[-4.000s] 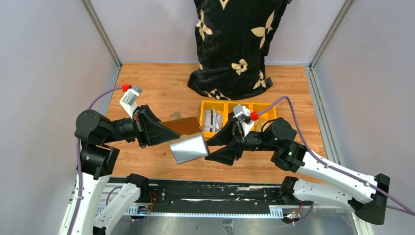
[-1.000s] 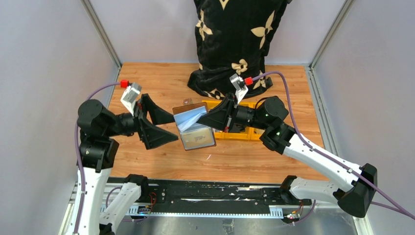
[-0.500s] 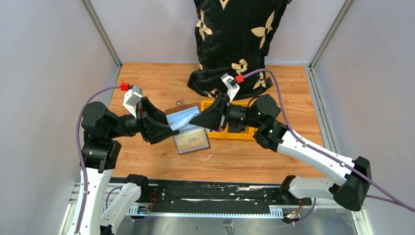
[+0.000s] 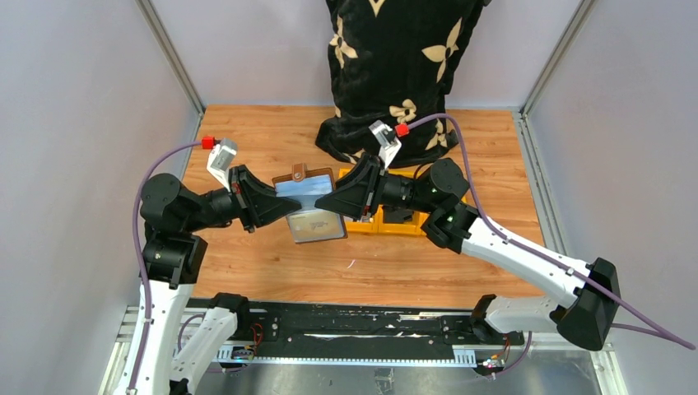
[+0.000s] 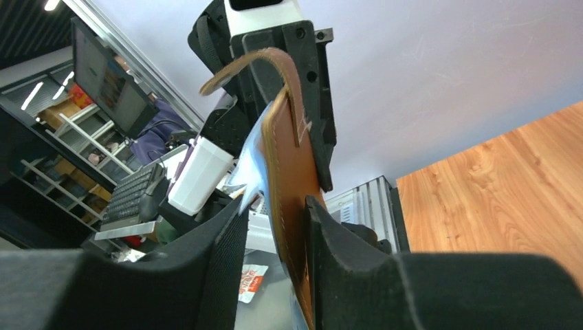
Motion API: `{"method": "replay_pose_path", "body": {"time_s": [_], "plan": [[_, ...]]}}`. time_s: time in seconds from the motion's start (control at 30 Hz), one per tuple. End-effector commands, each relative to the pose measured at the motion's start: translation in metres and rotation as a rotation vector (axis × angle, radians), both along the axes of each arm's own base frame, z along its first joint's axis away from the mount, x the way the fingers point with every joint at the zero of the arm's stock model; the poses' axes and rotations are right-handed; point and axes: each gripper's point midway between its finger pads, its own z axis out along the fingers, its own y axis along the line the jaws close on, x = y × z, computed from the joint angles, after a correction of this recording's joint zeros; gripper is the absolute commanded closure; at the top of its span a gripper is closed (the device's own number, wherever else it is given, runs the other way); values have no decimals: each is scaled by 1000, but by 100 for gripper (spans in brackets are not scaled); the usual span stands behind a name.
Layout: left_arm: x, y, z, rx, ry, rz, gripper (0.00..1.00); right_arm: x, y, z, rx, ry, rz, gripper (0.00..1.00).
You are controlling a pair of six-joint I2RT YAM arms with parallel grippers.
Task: Take the credit cards out of the card holder
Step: Remove the credit card from the card holder.
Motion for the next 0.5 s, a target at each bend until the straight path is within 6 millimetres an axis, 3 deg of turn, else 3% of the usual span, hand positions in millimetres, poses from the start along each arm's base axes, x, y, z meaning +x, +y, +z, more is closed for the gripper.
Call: {"method": "replay_pose_path", "body": {"time_s": [0.0,0.23,0.47], "plan": [[15,2,23,-88,39,77,100,-28,-11,0,30,-45,84,56],[21,-3,33,-186,218,45,100,-39,-36,-24,31,-82,35,56],[22,-3,37,-199,244,44,100,-31,-46,-32,10,-104,-58,66]]}}
